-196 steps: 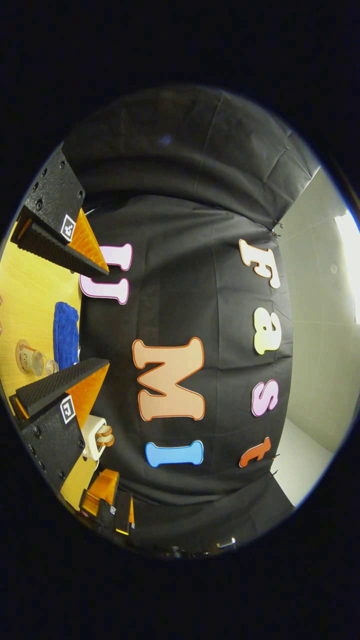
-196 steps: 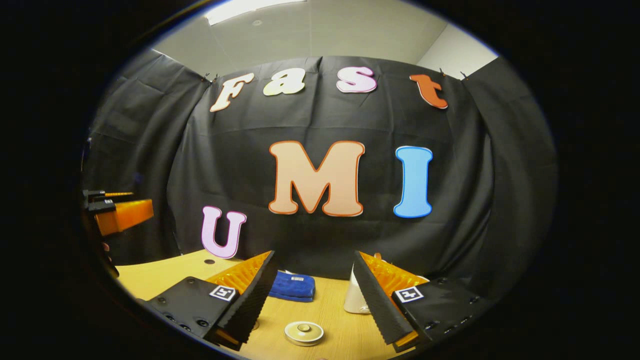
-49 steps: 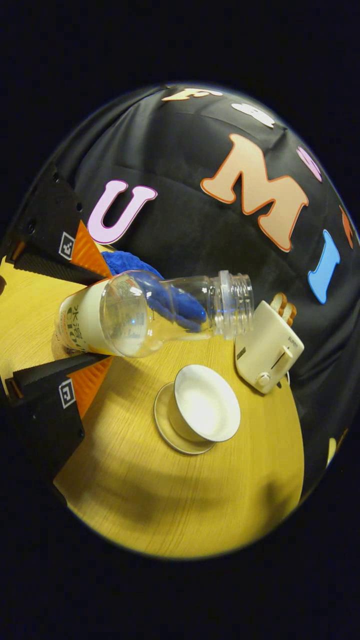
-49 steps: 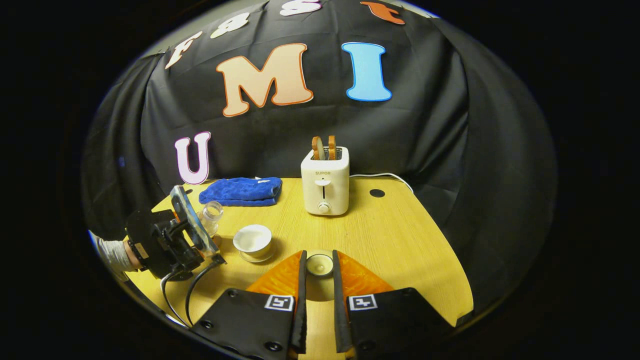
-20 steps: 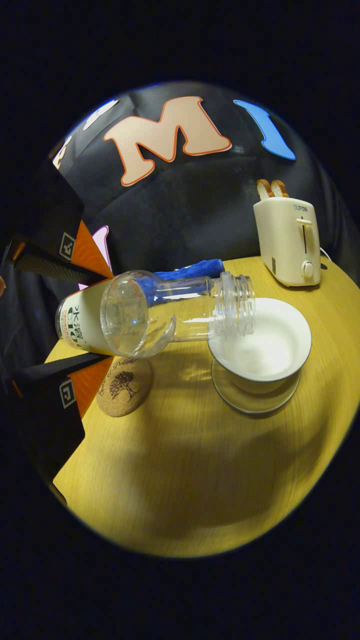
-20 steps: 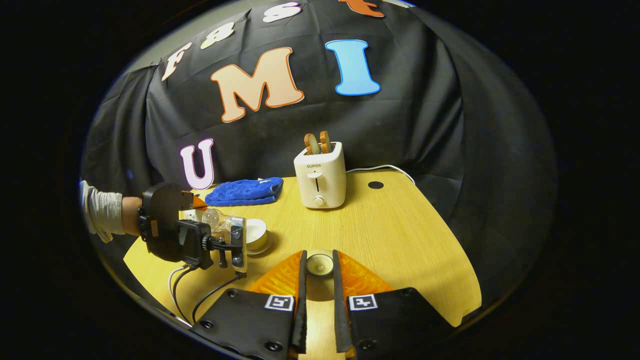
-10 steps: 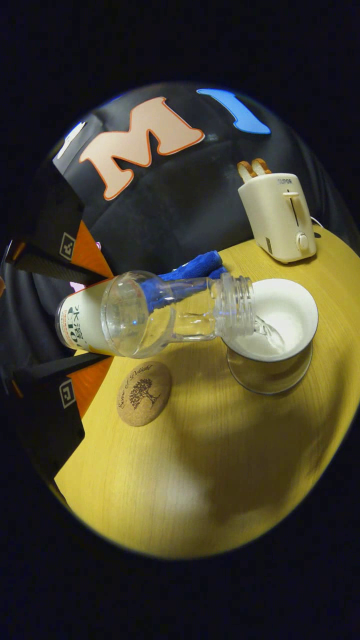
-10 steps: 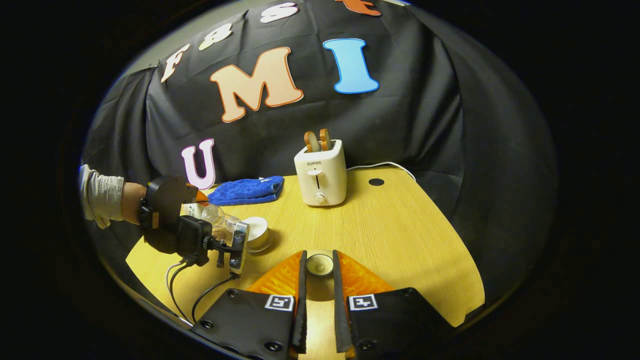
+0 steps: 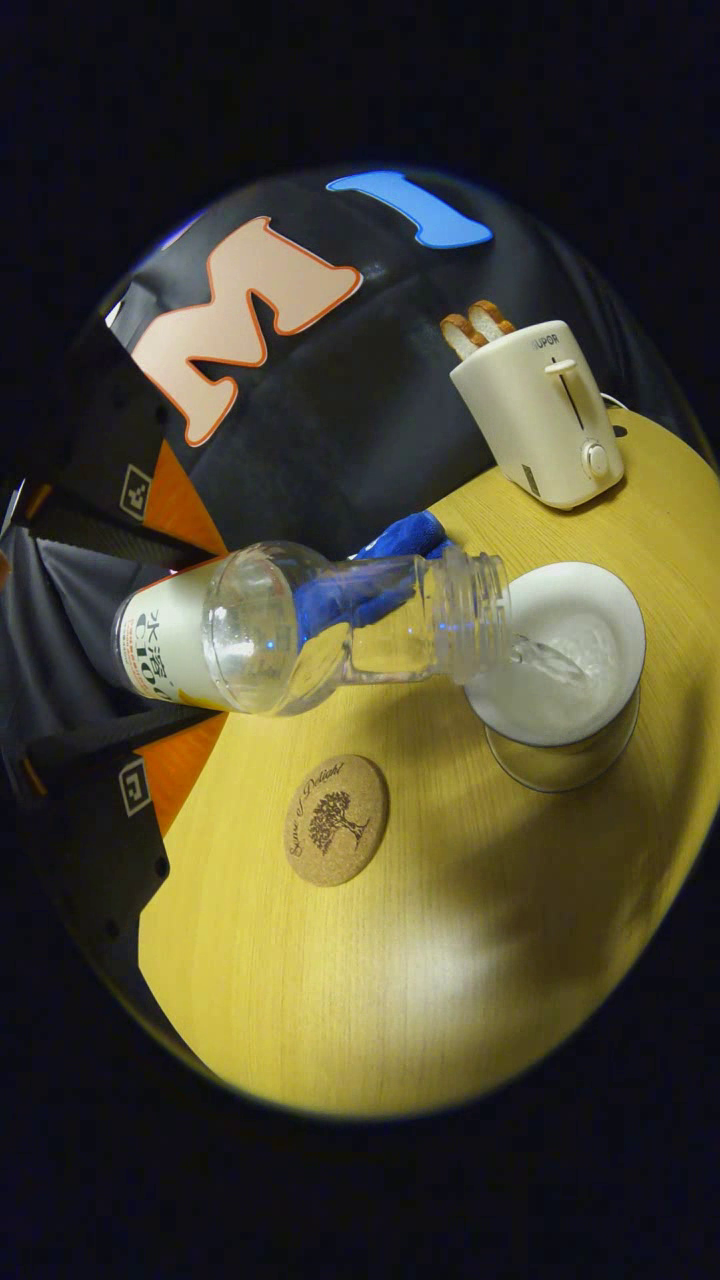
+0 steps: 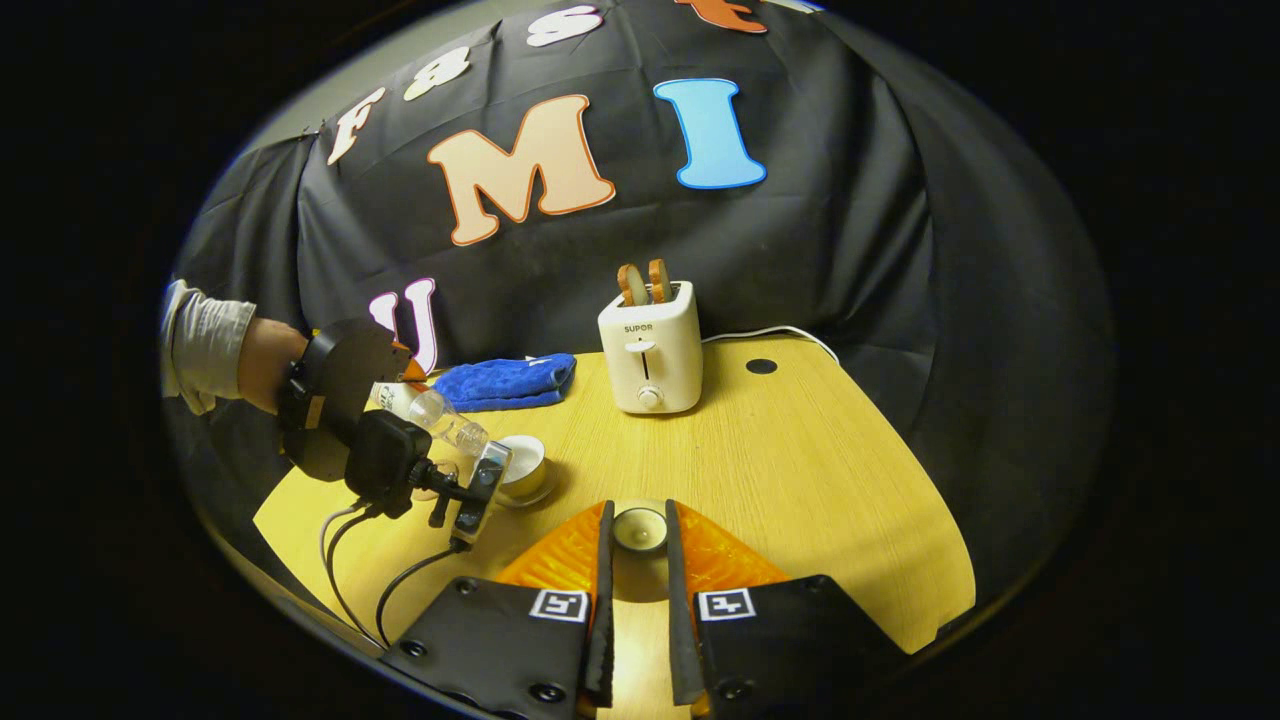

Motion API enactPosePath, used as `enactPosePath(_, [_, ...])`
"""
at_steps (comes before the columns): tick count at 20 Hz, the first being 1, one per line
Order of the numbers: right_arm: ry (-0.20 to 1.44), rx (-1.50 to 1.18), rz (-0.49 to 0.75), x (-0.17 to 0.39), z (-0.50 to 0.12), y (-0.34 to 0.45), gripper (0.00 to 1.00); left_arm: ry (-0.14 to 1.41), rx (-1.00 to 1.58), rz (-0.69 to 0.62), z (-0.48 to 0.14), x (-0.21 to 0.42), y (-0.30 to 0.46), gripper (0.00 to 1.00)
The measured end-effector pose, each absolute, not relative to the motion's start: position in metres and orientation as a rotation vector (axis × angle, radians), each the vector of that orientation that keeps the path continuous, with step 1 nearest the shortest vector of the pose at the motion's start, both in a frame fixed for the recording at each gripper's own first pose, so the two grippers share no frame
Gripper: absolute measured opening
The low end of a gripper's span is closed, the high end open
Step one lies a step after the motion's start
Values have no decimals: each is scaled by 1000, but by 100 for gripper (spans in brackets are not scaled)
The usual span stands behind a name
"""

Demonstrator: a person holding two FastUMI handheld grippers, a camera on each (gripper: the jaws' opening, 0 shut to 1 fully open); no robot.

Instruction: Open the teacup lid with one hand, grasp the water bottle and pour water into the teacup with the other hand; after pouring, place the water bottle on the coaster and then close the teacup lid.

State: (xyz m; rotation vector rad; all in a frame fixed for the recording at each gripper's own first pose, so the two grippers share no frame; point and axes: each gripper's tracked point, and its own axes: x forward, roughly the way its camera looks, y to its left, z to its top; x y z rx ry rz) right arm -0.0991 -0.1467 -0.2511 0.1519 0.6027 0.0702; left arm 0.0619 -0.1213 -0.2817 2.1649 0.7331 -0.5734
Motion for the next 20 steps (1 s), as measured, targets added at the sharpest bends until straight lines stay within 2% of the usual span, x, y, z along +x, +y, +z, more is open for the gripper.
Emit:
enactPosePath(10, [604, 159, 56, -96, -255, -152, 26, 693, 2278, -598, -266, 71, -135, 71])
enactPosePath(16, [606, 155, 51, -95, -254, -151, 26, 716, 2213, -621, -278, 68, -133, 70])
enactPosePath(20, [616, 158, 43, -95, -252, -151, 26, 727, 2040, -638, -300, 61, -128, 70])
